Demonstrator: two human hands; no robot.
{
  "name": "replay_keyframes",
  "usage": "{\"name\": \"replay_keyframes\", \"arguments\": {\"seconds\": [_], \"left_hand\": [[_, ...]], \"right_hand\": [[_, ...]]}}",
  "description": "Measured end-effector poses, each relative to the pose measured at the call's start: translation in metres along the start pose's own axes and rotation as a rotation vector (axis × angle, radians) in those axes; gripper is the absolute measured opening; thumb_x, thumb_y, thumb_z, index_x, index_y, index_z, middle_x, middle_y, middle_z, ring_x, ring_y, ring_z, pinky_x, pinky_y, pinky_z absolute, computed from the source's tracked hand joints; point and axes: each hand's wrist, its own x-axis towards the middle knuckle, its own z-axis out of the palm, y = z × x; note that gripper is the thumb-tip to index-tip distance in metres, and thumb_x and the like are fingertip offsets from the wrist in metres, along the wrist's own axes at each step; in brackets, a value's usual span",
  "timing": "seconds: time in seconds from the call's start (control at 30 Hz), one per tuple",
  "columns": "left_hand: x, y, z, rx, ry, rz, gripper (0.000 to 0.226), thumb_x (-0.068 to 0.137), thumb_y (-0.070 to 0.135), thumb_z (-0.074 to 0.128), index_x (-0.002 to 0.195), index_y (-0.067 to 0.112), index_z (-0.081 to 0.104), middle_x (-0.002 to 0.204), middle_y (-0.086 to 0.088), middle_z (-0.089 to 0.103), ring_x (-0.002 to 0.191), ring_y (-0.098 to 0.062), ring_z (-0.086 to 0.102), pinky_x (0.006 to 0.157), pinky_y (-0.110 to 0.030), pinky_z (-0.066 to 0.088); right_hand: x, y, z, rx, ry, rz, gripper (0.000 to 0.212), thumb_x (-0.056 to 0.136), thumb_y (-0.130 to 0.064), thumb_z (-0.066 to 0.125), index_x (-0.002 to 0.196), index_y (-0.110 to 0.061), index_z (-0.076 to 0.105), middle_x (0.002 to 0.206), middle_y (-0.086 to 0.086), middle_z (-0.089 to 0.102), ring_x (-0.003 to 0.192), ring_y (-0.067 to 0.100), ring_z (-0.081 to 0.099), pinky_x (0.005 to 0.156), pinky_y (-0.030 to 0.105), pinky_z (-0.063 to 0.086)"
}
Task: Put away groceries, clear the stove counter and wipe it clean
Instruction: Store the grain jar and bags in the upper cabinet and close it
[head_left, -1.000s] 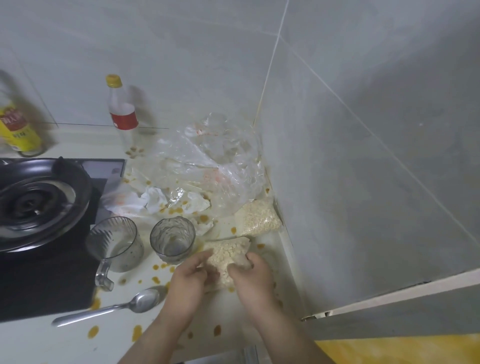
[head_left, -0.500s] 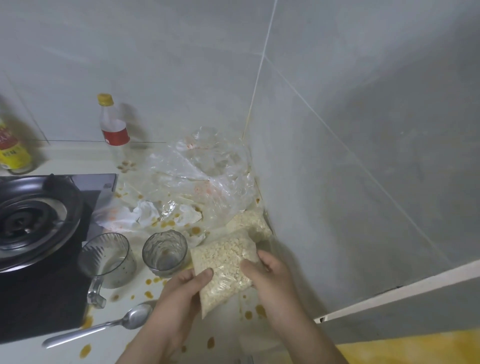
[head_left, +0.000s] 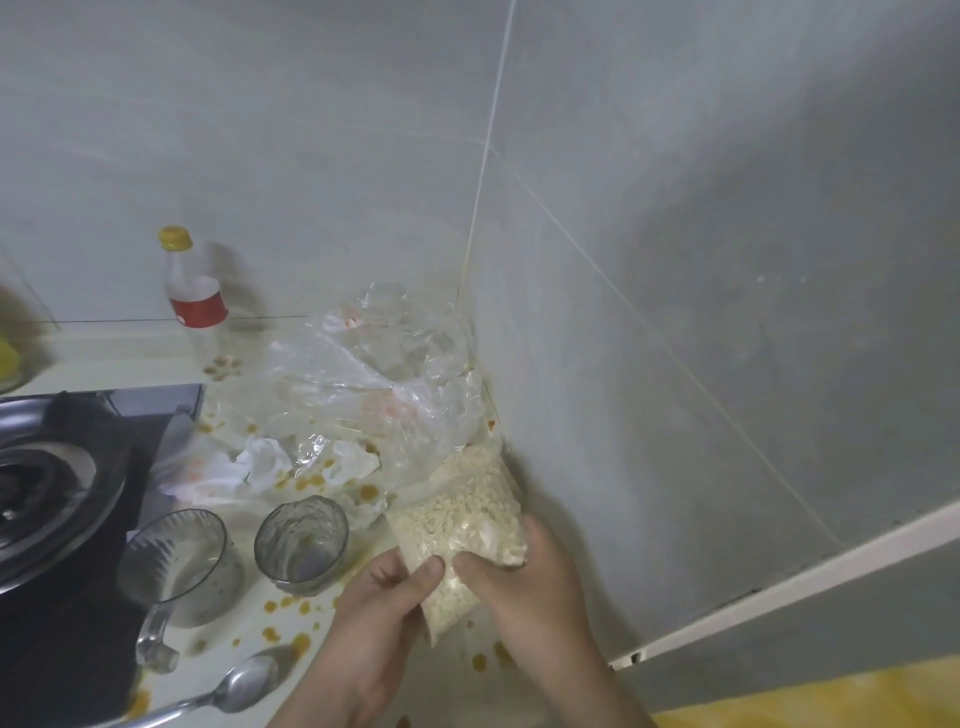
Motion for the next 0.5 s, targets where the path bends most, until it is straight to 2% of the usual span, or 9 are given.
{"name": "replay_keyframes", "arguments": {"seconds": [0.07,0.13,0.2,0.27,0.33,0.4,0.43,0.5], "left_hand": [[0.006,0.002,0.001,0.086,0.003,-0.023,0.067,0.045,0.041,0.093,0.081,-0.006,0.063,0.087,-0.024,0.064,0.077,-0.033,0.053,0.073,-0.041,0.041],[0.014,0.014,0.002,0.107,-0.014,-0.023,0.048,0.059,0.046,0.085,0.074,0.006,0.063,0.073,-0.015,0.059,0.066,-0.024,0.055,0.069,-0.036,0.042],[0.026,0.032,0.006,0.094,0.083,0.014,0.029,0.084,0.034,0.066,0.085,0.005,0.067,0.084,-0.013,0.067,0.071,-0.021,0.064,0.076,-0.036,0.047],[0.048,0.051,0.009,0.204,0.203,0.093,0.018,0.093,0.018,0.055,0.086,0.008,0.069,0.092,-0.014,0.068,0.079,-0.022,0.064,0.084,-0.035,0.051],[0.071,0.064,0.019,0.523,0.135,0.238,0.018,0.092,0.013,0.057,0.083,0.021,0.07,0.093,-0.002,0.071,0.087,-0.014,0.065,0.089,-0.03,0.052],[0.103,0.065,0.028,0.909,-0.052,0.367,0.024,0.089,0.006,0.058,0.085,0.026,0.07,0.093,0.011,0.07,0.086,0.0,0.064,0.089,-0.02,0.05],[0.122,0.062,0.031,1.109,-0.155,0.404,0.028,0.087,0.001,0.057,0.091,0.024,0.072,0.097,0.012,0.07,0.089,0.001,0.063,0.092,-0.019,0.048],[0.163,0.057,0.034,1.497,-0.362,0.458,0.042,0.083,-0.006,0.054,0.114,0.019,0.068,0.117,0.004,0.066,0.107,-0.008,0.06,0.099,-0.02,0.042]], "right_hand": [[0.006,0.001,-0.006,0.043,0.053,0.012,0.03,0.063,-0.026,0.077,0.091,-0.024,0.068,0.085,-0.006,0.074,0.077,0.01,0.071,0.074,0.043,0.059],[0.009,0.0,-0.016,0.045,0.104,-0.006,0.024,0.066,-0.019,0.077,0.089,-0.02,0.07,0.082,-0.003,0.074,0.074,0.011,0.071,0.071,0.041,0.059],[0.01,-0.001,-0.026,0.01,0.137,-0.034,0.021,0.066,-0.019,0.077,0.086,-0.021,0.069,0.081,-0.006,0.073,0.073,0.009,0.07,0.069,0.037,0.058],[0.008,0.001,-0.031,-0.022,0.153,-0.034,0.022,0.066,-0.019,0.078,0.084,-0.025,0.068,0.08,-0.01,0.072,0.072,0.004,0.068,0.07,0.033,0.057],[0.006,0.006,-0.032,-0.022,0.169,-0.006,0.026,0.065,-0.016,0.079,0.086,-0.026,0.068,0.081,-0.014,0.072,0.073,0.001,0.068,0.073,0.034,0.057],[0.006,0.013,-0.03,-0.031,0.185,0.03,0.031,0.064,-0.016,0.078,0.091,-0.027,0.068,0.083,-0.015,0.073,0.075,0.0,0.068,0.075,0.036,0.058],[0.006,0.017,-0.028,-0.03,0.188,0.042,0.035,0.064,-0.016,0.078,0.095,-0.028,0.068,0.085,-0.015,0.073,0.076,0.0,0.068,0.076,0.035,0.058],[0.007,0.024,-0.028,-0.036,0.193,0.036,0.046,0.064,-0.015,0.077,0.105,-0.033,0.068,0.089,-0.019,0.073,0.08,-0.005,0.067,0.074,0.022,0.056]]}}
